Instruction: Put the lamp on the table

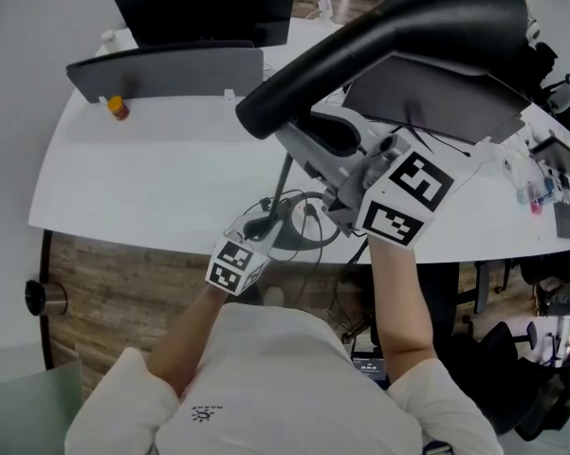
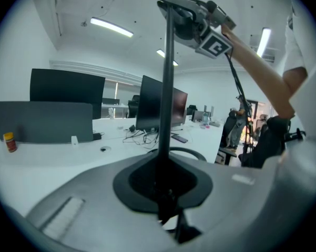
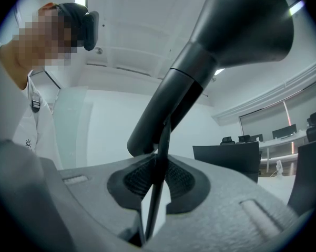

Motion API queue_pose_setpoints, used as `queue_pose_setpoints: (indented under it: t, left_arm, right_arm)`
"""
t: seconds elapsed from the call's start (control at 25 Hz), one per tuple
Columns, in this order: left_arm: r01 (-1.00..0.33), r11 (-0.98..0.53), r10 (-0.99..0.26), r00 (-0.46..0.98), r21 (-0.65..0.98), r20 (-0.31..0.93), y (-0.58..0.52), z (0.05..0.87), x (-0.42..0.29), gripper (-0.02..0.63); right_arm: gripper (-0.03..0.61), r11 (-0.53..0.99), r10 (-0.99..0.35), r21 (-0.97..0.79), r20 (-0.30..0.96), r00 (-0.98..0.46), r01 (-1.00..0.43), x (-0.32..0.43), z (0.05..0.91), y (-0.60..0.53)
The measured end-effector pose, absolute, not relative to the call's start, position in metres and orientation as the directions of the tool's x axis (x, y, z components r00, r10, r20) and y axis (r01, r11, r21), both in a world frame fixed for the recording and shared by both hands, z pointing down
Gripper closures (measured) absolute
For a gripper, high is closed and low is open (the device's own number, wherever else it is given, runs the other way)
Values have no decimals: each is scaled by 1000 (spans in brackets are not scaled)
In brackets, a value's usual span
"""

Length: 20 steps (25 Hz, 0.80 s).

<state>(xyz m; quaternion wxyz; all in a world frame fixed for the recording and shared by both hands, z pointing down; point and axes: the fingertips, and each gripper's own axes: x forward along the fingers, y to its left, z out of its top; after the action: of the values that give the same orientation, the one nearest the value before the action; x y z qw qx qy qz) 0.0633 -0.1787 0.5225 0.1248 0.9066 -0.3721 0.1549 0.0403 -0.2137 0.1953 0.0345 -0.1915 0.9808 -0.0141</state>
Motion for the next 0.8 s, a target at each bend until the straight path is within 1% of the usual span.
queue_pose_setpoints:
  t: [0.8]
  left_arm:
    - [-650, -752, -569, 724, 110, 390, -288, 524, 25, 592]
  right_arm:
    - [540, 883, -468, -52, -36, -883, -466, 7, 197, -324]
